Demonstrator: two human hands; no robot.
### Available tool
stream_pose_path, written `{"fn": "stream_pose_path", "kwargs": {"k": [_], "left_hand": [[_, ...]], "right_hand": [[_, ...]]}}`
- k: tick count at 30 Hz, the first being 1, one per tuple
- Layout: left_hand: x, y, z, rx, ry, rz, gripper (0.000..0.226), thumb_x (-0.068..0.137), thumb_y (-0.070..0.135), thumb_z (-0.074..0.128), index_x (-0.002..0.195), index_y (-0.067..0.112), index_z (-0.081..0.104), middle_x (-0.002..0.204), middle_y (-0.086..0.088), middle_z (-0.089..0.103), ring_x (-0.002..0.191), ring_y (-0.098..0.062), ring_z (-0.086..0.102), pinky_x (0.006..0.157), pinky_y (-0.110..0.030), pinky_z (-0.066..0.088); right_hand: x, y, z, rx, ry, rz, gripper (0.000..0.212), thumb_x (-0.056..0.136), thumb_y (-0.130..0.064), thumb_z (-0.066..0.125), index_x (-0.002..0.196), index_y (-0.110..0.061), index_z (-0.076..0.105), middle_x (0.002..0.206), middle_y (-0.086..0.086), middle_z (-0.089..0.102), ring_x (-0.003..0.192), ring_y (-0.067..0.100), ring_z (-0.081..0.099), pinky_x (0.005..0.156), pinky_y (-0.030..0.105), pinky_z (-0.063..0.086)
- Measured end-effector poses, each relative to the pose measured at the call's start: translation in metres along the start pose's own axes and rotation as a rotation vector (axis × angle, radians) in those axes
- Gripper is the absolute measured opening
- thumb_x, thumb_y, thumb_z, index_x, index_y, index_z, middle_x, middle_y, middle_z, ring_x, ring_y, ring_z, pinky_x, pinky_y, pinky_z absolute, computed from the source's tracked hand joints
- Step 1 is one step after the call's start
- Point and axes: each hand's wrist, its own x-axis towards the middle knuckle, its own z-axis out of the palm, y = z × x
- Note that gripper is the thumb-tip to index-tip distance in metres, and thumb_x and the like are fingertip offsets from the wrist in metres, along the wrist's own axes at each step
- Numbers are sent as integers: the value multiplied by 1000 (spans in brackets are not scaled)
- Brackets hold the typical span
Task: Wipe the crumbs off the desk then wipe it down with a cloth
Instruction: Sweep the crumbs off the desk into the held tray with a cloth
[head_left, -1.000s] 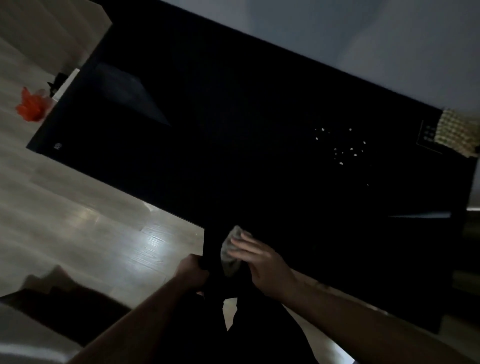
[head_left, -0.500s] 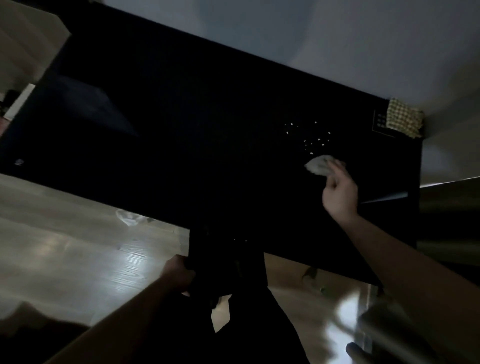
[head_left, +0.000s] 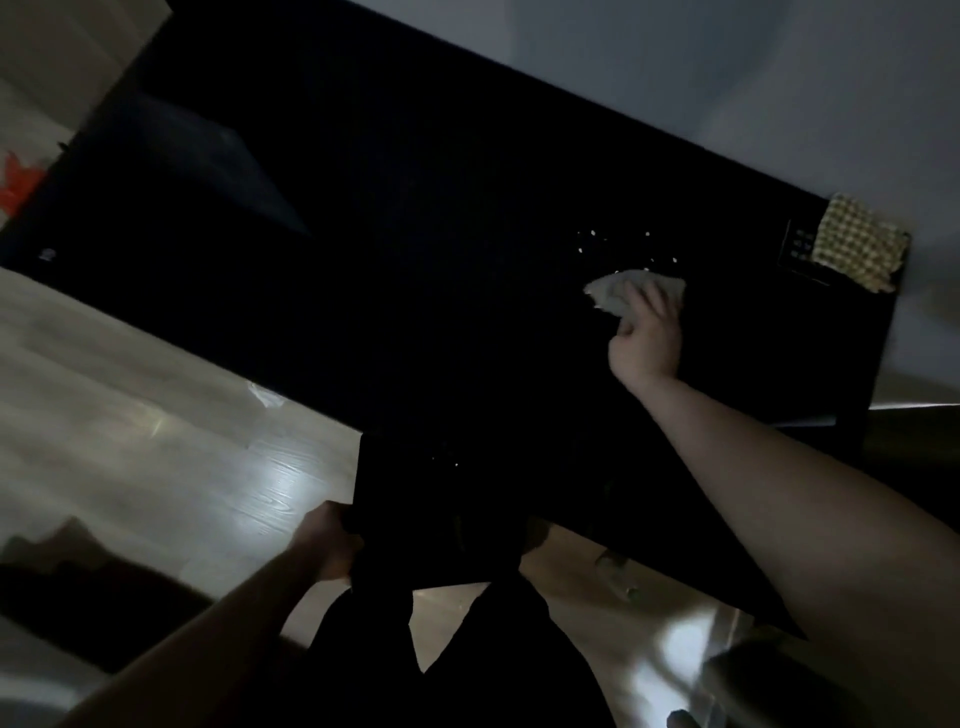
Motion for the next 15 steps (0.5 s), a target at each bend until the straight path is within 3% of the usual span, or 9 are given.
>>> {"fn": "stream_pose_path", "kwargs": {"k": [2, 8, 10, 12, 15], "left_hand": [[-9, 5, 6, 5, 7, -32, 22, 75, -3, 59, 68, 15, 69, 57, 6, 63, 61, -14, 70, 47, -21, 47], [-26, 11, 24, -32, 27, -58, 17, 72, 8, 60, 75, 17, 74, 63, -1, 74, 55, -15, 72, 56, -30, 60], [-30, 16, 29, -50, 51, -56, 14, 76, 9, 63, 80, 14, 75, 65, -1, 72, 56, -15, 70, 51, -24, 55], [-34, 20, 34, -58, 61, -52, 9, 78, 9, 63, 74, 14, 71, 61, -1, 68, 57, -18, 69, 48, -20, 48], [-34, 20, 41, -76, 53, -56, 14, 80, 6, 60, 75, 12, 71, 62, -4, 72, 60, -22, 75, 52, -26, 57]], "right_hand": [[-26, -27, 10, 31, -58, -188, 59, 85, 1, 49, 140, -17, 57, 152, 9, 48, 145, 36, 36, 122, 43, 30], [-158, -83, 39, 214, -350, -594, 56, 91, 1, 50, 143, -19, 56, 158, -3, 43, 152, 18, 28, 123, 35, 27], [-198, -90, 43, 259, -504, -624, 56, 96, -1, 47, 147, -22, 52, 161, -8, 38, 152, 4, 16, 126, 29, 18], [-220, -90, 39, 300, -604, -602, 55, 99, -5, 41, 148, -27, 51, 162, -13, 35, 148, -6, 9, 125, 23, 12], [-219, -84, 15, 404, -653, -507, 58, 99, 0, 43, 145, -32, 54, 157, -19, 41, 144, -11, 22, 122, 17, 23]]}}
